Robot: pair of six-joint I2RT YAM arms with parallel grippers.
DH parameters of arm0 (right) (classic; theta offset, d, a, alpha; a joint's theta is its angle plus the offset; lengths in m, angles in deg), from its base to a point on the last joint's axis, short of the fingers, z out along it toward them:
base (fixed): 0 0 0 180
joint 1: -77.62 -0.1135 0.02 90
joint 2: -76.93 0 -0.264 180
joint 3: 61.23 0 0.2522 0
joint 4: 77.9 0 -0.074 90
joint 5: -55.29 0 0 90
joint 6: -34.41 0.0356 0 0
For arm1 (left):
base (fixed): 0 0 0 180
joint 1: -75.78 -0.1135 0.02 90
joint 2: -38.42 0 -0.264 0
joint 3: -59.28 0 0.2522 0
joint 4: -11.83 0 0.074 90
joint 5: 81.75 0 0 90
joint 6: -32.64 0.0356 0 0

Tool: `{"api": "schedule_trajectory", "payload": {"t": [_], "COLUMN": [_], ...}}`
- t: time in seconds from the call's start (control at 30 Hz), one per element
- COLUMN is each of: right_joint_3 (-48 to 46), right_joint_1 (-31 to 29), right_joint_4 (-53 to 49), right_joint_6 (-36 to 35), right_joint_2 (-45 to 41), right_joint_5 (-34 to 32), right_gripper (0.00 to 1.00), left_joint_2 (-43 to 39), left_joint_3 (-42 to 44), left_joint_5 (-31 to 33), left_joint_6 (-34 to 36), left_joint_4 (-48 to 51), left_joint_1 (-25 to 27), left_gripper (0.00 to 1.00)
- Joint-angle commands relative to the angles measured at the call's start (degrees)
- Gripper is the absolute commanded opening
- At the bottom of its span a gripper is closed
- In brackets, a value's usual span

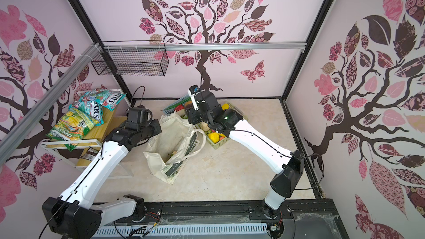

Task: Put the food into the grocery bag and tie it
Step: 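Carry the dark plum with the right gripper over the tote bag, then release the dark plum into the bag beside the apple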

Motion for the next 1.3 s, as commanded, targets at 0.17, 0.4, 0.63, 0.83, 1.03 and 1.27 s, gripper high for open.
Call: {"api": "schedule_trajectory", "payload": {"t": [0.17, 0.4, 0.63, 0.83, 1.03, 1.27], "right_joint_3": [0.37, -4.24, -8.77, -10.15, -11.43, -15.16], "right_joint_1": [-11.17, -12.45, -12.36, -12.36, -11.56, -9.36], "right_joint_4": [2.11, 5.83, 9.34, 10.40, 10.57, 12.50], "right_joint_6": [-0.24, 3.47, 5.65, 7.26, 9.29, 10.62], "right_joint_2": [3.56, 7.65, 10.98, 13.44, 14.30, 10.42], "right_joint_5": [-1.16, 3.17, 1.10, -0.06, 0.76, 3.57], "right_gripper": [0.68, 0.69, 0.71, 0.75, 0.86, 0.94], "left_joint_2": [-0.08, 0.30, 1.93, 1.27, 2.30, 3.39], "left_joint_3": [0.66, 2.32, 2.02, 0.89, -1.09, -2.59], "left_joint_5": [-1.55, -2.23, -5.18, -5.45, -6.05, -5.60], "left_joint_6": [1.40, 1.80, 1.41, 1.38, 0.93, 2.45], "left_joint_4": [-3.21, -7.42, -8.87, -7.83, -7.21, -6.74], "left_joint_1": [-0.09, -0.10, -0.17, -0.14, -0.17, -0.17], "left_gripper": [0.00, 0.01, 0.01, 0.01, 0.02, 0.02]}}
